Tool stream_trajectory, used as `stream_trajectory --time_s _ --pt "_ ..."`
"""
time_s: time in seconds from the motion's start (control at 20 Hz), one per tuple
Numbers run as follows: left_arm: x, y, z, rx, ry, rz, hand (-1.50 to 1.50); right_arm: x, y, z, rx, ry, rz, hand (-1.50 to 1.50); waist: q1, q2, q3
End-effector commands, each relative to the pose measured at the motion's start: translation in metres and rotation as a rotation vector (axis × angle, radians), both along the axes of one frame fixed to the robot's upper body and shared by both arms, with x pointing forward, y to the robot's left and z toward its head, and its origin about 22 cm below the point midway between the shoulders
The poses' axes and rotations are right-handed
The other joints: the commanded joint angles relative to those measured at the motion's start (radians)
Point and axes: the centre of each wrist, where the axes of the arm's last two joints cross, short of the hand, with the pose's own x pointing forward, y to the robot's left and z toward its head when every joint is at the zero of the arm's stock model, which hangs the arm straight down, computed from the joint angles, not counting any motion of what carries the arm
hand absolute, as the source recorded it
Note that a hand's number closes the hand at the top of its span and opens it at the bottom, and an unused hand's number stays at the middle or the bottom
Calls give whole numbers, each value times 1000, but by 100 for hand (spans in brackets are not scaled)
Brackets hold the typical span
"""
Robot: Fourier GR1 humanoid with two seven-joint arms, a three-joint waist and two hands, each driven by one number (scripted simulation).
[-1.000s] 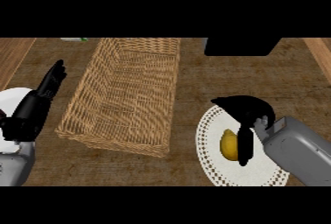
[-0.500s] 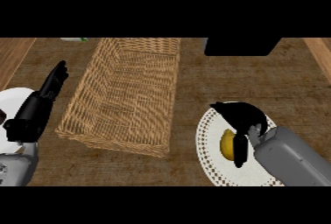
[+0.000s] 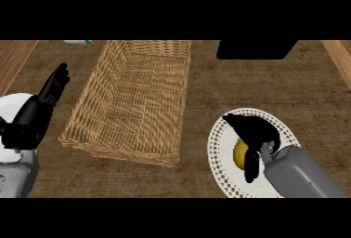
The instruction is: Pick the lemon from the placemat and place it in the basket
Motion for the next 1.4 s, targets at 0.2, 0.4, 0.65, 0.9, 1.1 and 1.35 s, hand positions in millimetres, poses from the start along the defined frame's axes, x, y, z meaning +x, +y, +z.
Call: stream_trajectory --time_s 0.2,0.4,0.65,0.9,1.1,1.35 --pt "6 -18 10 8 -14 -2 0 4 -12 -20 -3 24 -17 -150 0 1 0" --pt "2 -8 -3 -11 -7 0 0 -3 -29 -24 -11 37 -23 -150 -1 0 0" --pt "-2 8 -9 -3 -4 -14 0 -9 -25 -50 -12 29 -33 -150 1 0 0" --pt "-10 -4 -10 -1 -2 -8 0 -10 -13 -57 -13 55 -27 -150 1 0 0" --pt "-9 -7 8 12 0 10 0 0 -8 -58 43 67 -64 150 2 0 0" --pt "8 -8 8 -1 5 -1 0 -8 -35 -68 11 7 35 150 -2 0 0"
